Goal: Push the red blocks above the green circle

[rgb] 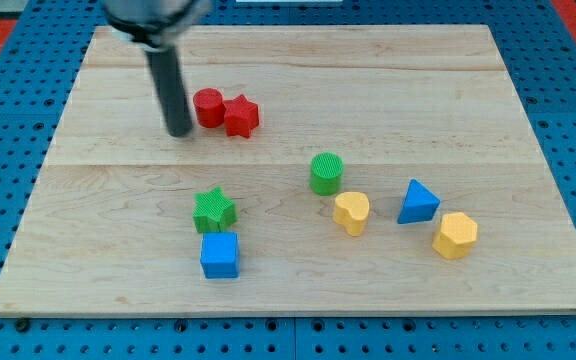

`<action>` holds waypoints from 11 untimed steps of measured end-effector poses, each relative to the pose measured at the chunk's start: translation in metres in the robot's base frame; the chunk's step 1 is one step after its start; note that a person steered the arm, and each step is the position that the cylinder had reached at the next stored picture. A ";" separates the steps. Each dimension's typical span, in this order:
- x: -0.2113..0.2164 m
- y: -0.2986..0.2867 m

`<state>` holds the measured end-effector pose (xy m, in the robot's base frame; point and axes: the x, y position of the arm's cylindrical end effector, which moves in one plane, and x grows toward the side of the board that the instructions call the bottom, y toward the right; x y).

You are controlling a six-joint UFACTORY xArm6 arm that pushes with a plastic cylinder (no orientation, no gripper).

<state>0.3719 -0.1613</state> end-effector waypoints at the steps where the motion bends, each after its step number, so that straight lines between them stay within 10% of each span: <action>1: -0.053 -0.033; 2: -0.035 0.047; 11: 0.012 0.127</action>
